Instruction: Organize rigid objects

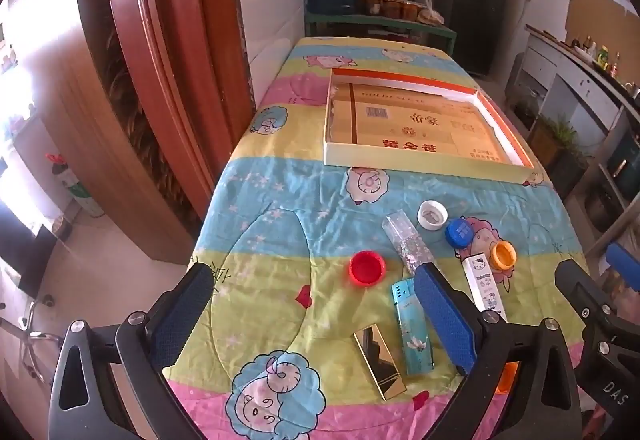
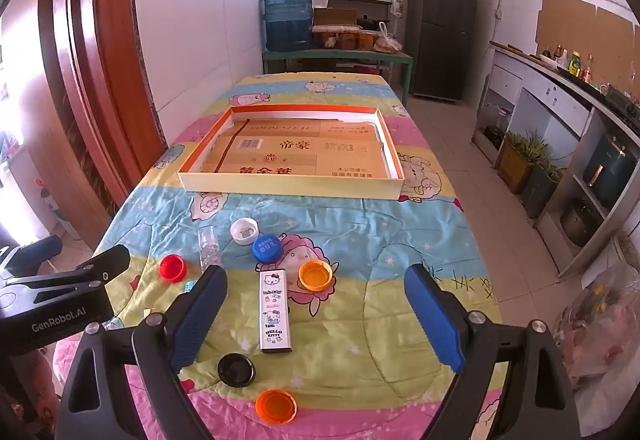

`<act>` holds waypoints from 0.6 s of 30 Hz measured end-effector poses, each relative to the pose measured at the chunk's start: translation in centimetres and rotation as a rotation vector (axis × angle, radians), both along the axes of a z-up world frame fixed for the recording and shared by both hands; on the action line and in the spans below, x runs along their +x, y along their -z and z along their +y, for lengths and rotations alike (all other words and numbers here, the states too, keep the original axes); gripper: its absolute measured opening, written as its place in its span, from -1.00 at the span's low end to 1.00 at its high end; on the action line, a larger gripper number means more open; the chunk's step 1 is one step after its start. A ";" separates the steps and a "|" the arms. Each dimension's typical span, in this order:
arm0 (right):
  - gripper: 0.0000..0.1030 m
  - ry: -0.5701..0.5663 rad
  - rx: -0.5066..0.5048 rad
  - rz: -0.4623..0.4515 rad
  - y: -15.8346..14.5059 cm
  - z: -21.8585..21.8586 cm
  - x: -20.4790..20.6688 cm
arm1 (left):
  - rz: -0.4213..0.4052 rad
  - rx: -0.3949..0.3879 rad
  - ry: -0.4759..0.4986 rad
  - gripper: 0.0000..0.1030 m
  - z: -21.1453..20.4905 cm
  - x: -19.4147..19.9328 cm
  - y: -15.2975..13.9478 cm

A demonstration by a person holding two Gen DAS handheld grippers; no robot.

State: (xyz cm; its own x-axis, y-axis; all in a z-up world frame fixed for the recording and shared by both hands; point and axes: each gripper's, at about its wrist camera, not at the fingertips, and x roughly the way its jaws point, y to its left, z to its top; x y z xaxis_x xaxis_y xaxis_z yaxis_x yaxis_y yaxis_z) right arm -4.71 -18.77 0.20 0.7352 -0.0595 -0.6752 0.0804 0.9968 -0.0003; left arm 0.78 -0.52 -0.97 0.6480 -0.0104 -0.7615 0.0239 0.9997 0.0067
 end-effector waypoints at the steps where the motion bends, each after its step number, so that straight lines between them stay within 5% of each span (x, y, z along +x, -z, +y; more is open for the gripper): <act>1: 0.75 0.001 0.000 -0.001 0.0 0.0 0.0 | -0.002 0.001 -0.002 0.92 0.0 0.0 0.0; 18: 0.75 0.001 0.001 -0.003 0.3 -0.1 0.0 | -0.034 -0.003 0.012 0.91 0.0 -0.4 -0.6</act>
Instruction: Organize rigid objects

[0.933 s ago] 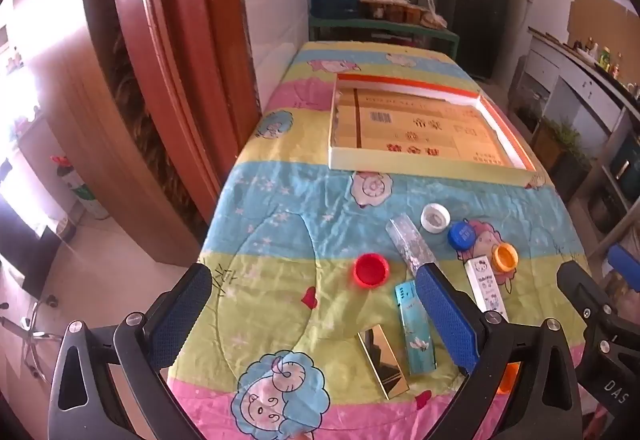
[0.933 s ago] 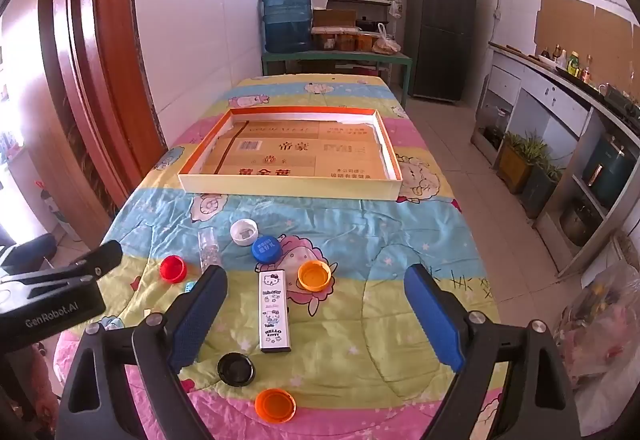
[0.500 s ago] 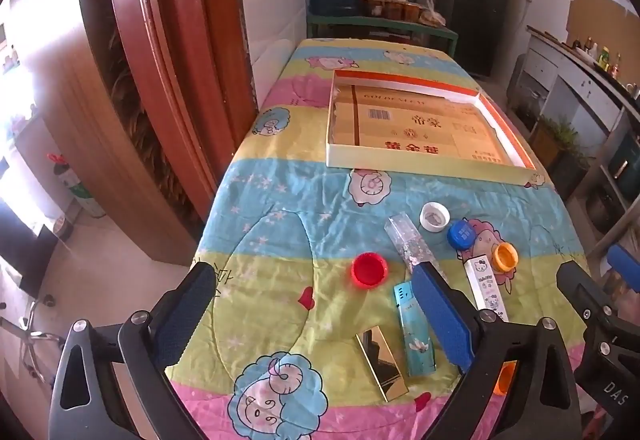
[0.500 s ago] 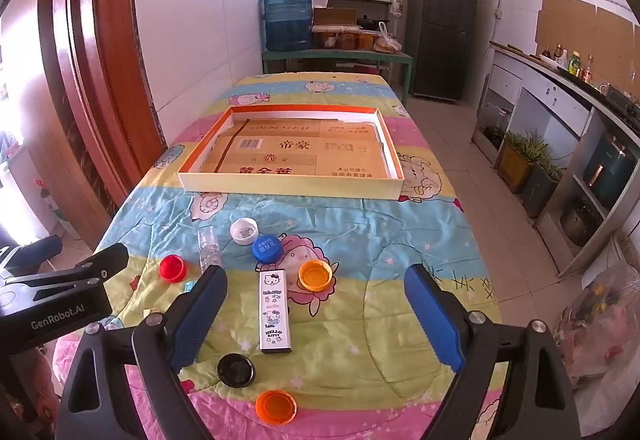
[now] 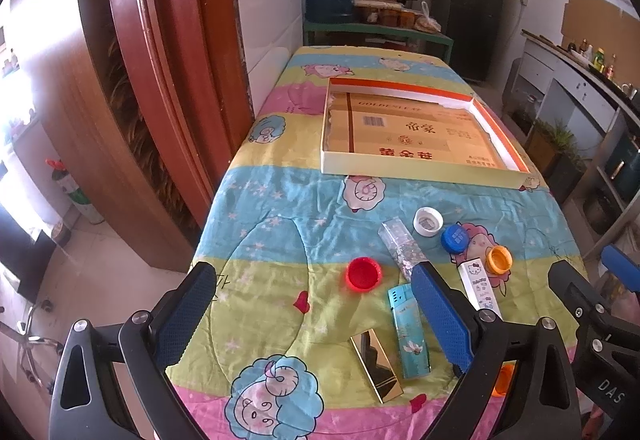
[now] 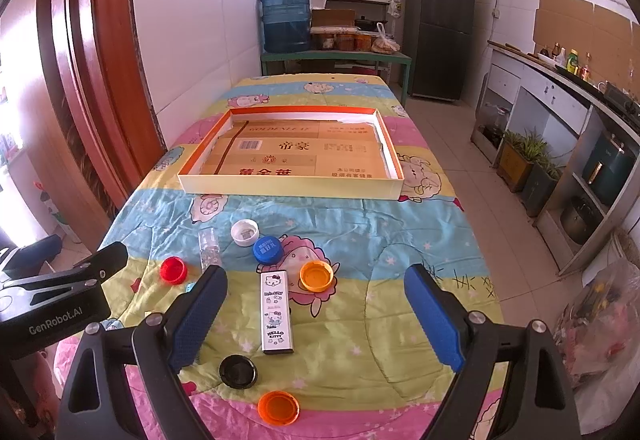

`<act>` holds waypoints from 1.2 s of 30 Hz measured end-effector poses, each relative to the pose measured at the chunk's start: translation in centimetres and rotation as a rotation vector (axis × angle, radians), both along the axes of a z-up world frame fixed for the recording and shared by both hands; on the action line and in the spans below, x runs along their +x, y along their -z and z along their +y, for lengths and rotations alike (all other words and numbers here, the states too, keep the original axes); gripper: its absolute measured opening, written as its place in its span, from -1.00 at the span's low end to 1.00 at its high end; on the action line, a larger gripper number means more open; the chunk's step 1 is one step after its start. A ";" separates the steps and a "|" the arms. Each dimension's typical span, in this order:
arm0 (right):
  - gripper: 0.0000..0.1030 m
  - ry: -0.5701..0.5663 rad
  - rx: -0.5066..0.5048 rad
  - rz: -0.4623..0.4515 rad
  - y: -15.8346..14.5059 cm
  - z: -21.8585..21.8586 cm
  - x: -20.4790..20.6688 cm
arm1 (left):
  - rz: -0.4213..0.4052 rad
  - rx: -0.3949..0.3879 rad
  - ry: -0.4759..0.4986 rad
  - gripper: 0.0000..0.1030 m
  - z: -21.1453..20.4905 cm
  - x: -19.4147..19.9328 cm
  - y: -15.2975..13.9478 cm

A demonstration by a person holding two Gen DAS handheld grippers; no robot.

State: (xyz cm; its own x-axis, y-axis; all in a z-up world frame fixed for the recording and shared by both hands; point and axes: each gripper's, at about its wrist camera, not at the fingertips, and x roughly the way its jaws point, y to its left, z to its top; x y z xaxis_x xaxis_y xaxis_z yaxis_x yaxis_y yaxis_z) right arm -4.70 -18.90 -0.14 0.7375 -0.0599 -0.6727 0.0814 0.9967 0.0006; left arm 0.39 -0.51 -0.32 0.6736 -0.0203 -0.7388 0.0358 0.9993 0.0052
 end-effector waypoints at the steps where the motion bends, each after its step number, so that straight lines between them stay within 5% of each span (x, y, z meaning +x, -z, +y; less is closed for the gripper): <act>1: 0.75 0.001 0.000 -0.001 0.1 0.0 0.1 | 0.000 0.001 0.000 0.91 0.0 0.0 0.0; 36: 0.75 0.001 0.014 -0.010 -0.8 0.0 -0.3 | -0.016 0.005 0.016 0.91 -0.5 -0.7 -0.1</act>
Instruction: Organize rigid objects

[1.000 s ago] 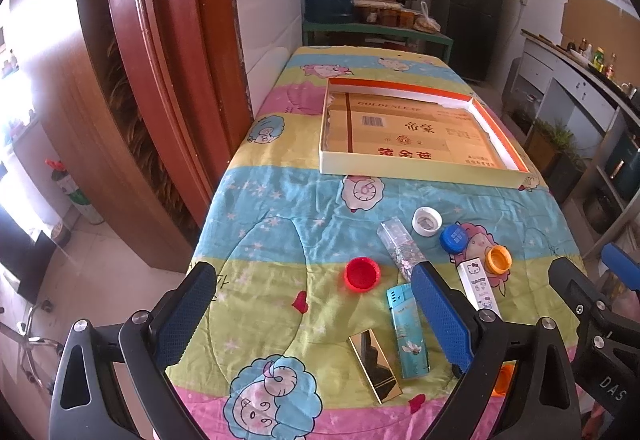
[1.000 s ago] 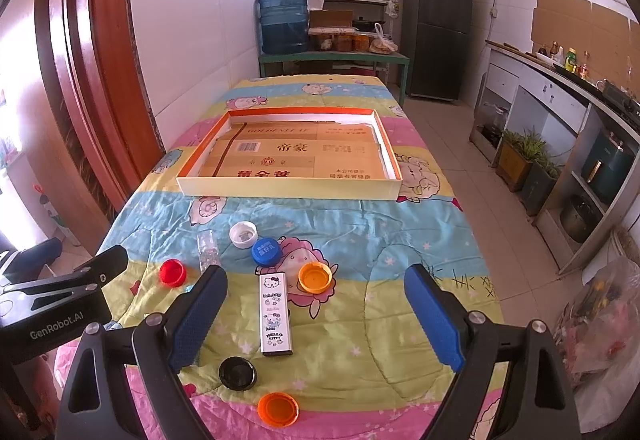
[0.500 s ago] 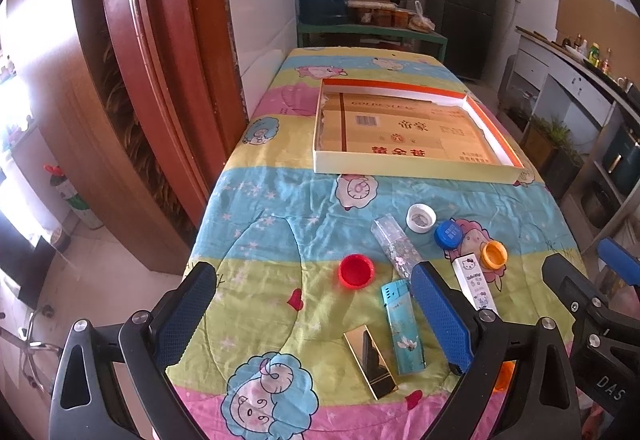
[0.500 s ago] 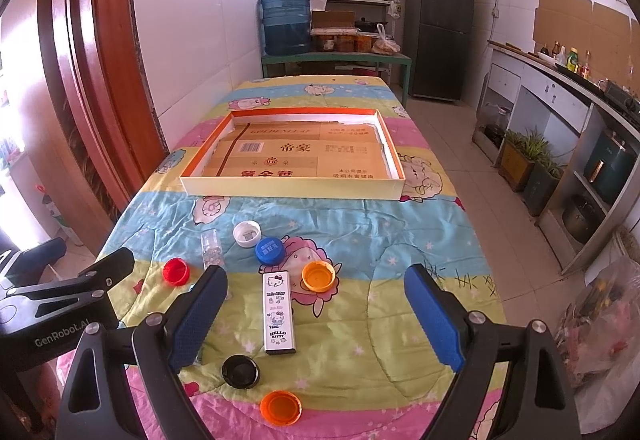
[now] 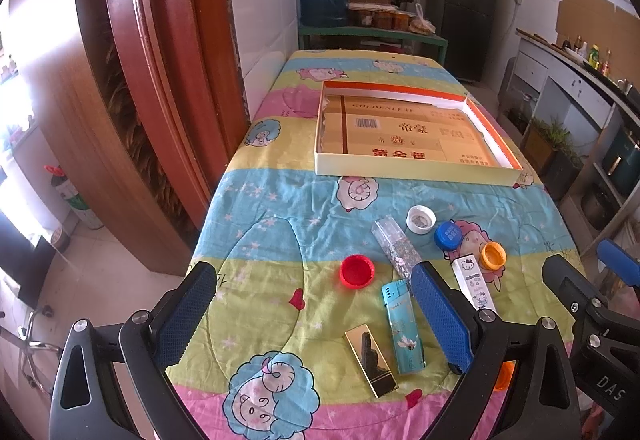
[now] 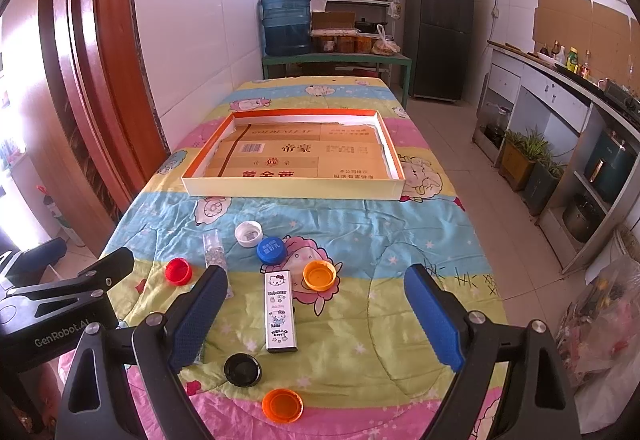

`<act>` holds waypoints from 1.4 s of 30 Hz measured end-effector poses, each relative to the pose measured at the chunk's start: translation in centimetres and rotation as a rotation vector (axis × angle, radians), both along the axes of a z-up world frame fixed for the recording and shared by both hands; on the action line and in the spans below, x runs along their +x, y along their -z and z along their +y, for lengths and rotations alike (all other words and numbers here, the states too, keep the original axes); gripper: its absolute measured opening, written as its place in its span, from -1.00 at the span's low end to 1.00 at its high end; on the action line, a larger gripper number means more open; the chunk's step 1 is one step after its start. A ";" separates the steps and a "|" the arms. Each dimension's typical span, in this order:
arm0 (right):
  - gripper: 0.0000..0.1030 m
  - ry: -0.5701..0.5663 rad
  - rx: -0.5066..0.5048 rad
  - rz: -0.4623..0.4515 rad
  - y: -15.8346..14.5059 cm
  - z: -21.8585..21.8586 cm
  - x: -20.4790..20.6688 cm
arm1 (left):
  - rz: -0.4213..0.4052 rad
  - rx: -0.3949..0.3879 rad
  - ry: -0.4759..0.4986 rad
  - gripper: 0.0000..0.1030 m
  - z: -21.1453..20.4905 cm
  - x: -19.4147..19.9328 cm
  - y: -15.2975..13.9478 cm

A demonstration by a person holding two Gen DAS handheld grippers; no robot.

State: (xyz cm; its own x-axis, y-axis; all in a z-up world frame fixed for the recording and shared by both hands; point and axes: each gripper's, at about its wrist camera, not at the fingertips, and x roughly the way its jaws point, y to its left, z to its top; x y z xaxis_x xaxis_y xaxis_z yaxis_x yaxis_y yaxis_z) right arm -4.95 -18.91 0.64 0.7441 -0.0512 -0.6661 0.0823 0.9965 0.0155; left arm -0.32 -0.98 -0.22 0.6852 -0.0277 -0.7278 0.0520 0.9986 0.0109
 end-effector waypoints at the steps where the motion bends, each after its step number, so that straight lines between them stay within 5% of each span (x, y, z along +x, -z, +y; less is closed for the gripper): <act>1: 0.75 0.000 0.000 0.000 0.0 0.0 0.0 | -0.001 0.000 0.000 0.91 0.0 0.0 0.0; 33: 0.75 -0.004 0.009 0.002 -0.1 0.3 -0.1 | -0.002 -0.002 -0.004 0.91 0.4 -0.2 -0.1; 42: 0.75 -0.005 0.021 0.035 1.3 0.1 -0.5 | 0.030 -0.004 -0.025 0.91 1.6 -0.5 1.8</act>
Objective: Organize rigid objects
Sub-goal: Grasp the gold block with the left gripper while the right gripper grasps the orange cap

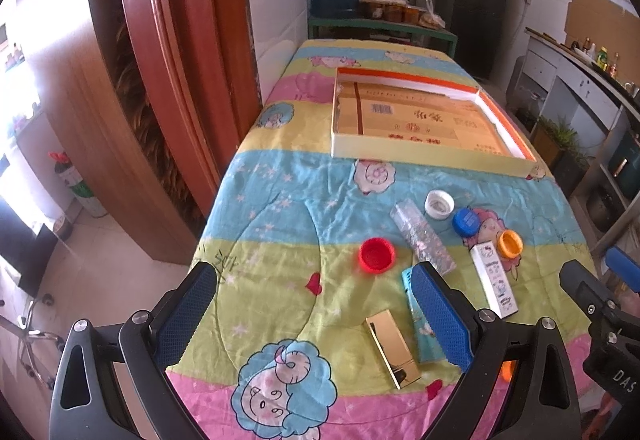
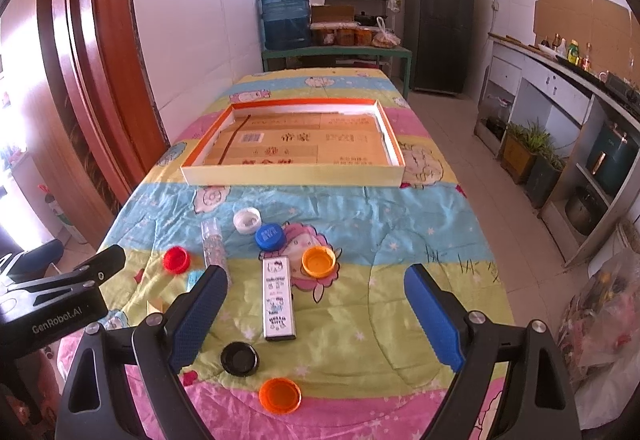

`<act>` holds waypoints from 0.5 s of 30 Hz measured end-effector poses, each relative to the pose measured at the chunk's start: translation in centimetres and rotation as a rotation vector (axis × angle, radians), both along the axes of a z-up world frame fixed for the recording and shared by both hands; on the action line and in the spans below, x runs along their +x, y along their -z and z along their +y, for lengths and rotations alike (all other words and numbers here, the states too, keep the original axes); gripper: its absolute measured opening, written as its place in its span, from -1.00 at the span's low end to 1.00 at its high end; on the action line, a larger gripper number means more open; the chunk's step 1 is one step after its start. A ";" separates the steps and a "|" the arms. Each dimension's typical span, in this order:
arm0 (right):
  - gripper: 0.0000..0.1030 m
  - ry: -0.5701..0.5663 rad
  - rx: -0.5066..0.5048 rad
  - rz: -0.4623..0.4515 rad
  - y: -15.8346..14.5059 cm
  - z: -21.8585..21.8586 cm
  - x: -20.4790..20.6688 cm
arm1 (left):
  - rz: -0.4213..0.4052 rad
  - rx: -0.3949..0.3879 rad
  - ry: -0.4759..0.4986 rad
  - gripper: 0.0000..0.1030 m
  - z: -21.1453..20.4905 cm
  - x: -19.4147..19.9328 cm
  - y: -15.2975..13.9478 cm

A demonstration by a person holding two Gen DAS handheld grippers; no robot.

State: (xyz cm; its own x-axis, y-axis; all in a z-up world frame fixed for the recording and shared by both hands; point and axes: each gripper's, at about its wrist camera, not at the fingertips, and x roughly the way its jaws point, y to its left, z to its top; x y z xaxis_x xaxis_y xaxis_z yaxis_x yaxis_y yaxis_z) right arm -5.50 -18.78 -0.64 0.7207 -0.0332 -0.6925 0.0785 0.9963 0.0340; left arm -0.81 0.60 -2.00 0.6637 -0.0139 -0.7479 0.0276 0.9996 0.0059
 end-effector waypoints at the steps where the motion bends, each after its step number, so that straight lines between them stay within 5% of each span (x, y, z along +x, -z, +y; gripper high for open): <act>1: 0.75 -0.005 0.001 0.008 0.4 -0.2 -0.2 | 0.006 0.001 0.002 0.91 0.0 -0.1 0.4; 15: 0.75 -0.055 0.005 0.109 5.3 0.0 -1.8 | 0.102 -0.008 0.020 0.87 -1.4 0.0 5.2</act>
State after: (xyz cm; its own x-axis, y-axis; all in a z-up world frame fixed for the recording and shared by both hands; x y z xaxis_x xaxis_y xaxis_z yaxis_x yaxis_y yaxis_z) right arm -7.29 -18.78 -5.93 0.6417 0.0084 -0.7670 0.0269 0.9991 0.0334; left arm -0.85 -0.77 -7.22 0.5836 -0.0329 -0.8114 0.0476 0.9988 -0.0062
